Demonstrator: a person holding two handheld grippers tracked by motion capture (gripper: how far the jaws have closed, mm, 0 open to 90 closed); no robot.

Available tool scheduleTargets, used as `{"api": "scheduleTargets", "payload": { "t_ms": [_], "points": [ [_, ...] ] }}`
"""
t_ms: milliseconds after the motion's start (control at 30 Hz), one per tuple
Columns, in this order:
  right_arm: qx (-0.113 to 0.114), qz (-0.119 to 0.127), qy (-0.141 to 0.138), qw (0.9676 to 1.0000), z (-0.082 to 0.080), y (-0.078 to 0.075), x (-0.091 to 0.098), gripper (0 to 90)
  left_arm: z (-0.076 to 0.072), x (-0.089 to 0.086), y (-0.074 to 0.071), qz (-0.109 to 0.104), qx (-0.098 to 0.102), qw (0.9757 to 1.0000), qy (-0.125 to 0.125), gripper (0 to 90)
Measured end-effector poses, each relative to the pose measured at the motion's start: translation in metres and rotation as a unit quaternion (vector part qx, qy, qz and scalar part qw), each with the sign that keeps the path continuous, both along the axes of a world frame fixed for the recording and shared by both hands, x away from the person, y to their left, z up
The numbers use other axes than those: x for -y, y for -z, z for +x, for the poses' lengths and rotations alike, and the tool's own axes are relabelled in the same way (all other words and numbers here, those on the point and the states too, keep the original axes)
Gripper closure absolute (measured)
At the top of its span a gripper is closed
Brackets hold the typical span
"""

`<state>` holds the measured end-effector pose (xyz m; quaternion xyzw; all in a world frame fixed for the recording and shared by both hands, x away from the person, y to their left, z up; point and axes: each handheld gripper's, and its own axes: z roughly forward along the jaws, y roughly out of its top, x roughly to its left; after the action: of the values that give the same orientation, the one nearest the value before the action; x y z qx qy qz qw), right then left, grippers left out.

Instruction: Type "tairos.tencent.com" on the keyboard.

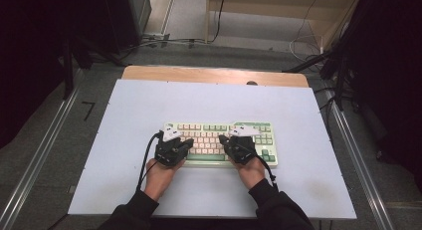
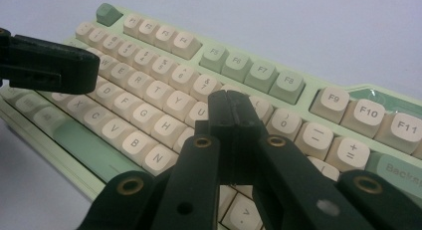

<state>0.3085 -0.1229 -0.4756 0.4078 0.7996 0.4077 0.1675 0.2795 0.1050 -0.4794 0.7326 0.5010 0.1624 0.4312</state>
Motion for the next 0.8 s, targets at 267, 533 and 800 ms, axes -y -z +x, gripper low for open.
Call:
{"api": "scheduleTargets", "payload": {
  "t_ms": [267, 533, 800],
  "points": [
    [-0.003, -0.002, -0.001, 1.0, 0.0, 0.001, -0.001, 87.5, 0.011, -0.009, 0.0, -0.001, 0.0, 0.9998, -0.022, 90.0],
    [-0.003, -0.002, -0.001, 1.0, 0.0, 0.001, -0.001, 87.5, 0.021, -0.01, 0.005, -0.002, -0.008, 0.9993, -0.036, 90.0],
    [-0.003, -0.003, -0.002, 1.0, 0.0, 0.001, -0.001, 87.5, 0.026, -0.005, 0.009, 0.008, -0.016, 0.9994, -0.029, 90.0]
  ]
}}
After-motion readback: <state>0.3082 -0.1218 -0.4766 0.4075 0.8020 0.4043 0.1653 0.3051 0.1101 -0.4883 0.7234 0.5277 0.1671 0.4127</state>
